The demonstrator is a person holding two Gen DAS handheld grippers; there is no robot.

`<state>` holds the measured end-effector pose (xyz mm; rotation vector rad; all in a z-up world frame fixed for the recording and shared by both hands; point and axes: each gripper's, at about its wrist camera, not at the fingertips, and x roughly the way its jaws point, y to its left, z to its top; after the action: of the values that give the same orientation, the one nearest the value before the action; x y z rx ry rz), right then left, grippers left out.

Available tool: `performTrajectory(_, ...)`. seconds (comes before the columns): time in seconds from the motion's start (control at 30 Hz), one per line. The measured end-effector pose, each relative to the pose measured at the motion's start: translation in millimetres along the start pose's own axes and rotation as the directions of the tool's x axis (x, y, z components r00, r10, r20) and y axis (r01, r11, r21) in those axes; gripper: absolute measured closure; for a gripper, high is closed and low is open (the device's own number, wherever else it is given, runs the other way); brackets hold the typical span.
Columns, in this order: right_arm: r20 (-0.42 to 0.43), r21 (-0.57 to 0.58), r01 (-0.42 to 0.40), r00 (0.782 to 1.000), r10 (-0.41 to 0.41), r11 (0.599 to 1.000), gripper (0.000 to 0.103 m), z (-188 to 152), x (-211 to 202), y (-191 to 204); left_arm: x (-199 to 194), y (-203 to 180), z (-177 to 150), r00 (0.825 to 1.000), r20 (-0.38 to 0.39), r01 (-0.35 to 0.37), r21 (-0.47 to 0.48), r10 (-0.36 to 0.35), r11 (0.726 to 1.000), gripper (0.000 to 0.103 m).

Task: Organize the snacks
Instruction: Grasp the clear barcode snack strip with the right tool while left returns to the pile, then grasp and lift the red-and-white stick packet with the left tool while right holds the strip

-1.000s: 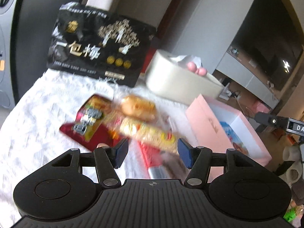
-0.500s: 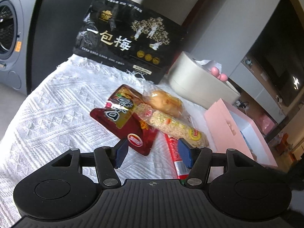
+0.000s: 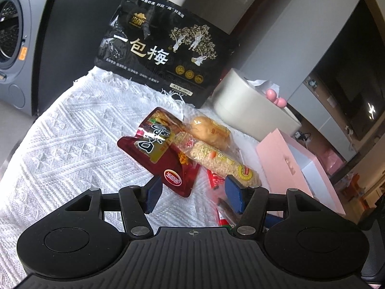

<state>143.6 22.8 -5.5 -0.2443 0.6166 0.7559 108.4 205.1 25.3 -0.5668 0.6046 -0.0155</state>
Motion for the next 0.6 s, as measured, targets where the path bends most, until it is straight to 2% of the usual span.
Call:
performTrajectory(0.2,0.083,-0.014,-0.001,0.997,0.002,1.0,0.064,14.4,-22.2,2.6,-0.9,-0.2,-0.8,1.0,-0.009,-0.017,-0.005,0.017,1.0,0.04)
performTrajectory(0.3,0.088,-0.018,0.022,0.996,-0.02,1.0,0.064,13.4,-33.9,-2.0,2.0,-9.8,0.8,1.0,-0.022,0.006,0.012,-0.006,1.0,0.04)
performTrajectory(0.47,0.029,0.006,0.048,0.998,-0.049,0.999,0.064,-9.2,-44.4,-14.6,22.2,-45.4,-1.2,0.994,-0.102,0.054,0.13,-0.041,0.99,0.04)
performTrajectory(0.6,0.001,0.04,0.063,0.998,-0.063,0.997,0.064,-28.1,-46.1,-23.1,49.3,-75.6,-7.8,0.988,-0.143,-0.011,0.268,0.051,0.963,0.04)
